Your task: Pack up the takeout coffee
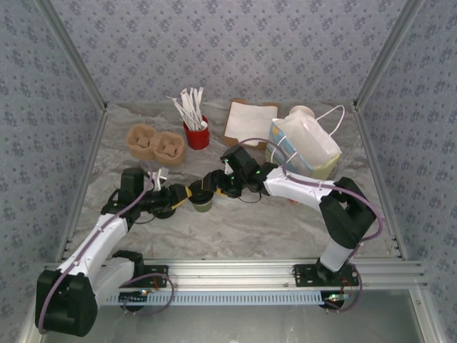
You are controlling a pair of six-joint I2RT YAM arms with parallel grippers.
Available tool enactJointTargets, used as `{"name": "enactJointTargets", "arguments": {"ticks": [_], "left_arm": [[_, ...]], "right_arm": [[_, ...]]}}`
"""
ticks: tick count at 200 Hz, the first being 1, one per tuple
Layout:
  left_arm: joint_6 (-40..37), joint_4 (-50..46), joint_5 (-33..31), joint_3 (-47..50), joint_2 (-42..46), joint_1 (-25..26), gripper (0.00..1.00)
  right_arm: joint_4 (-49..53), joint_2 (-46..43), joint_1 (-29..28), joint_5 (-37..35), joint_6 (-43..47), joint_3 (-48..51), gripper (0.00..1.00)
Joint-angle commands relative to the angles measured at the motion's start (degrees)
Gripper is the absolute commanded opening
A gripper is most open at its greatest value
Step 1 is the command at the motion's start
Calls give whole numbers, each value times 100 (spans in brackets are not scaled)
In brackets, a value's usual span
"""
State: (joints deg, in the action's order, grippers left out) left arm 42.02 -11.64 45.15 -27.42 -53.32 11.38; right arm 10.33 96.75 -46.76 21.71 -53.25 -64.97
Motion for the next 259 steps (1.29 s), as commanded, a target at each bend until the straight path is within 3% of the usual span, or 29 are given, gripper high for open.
{"name": "enactJointTargets", "arguments": {"ticks": [1,165,216,259], "left_arm": [[-115,-1,-75,-245,0,22,49],[-687,-22,-788,-186,-601,530,44],[-801,-137,-867,-224,-565,550,44],[-775,-93,-856,-229,-579,550,44]], "right_arm": [[318,-210,-35,-179,205,-159,63],[294,-214,-160,-397,315,-37,60],[853,-568,-89,-472,454,-288,62],[1274,-849,-88,-812,492,-284,55]]}}
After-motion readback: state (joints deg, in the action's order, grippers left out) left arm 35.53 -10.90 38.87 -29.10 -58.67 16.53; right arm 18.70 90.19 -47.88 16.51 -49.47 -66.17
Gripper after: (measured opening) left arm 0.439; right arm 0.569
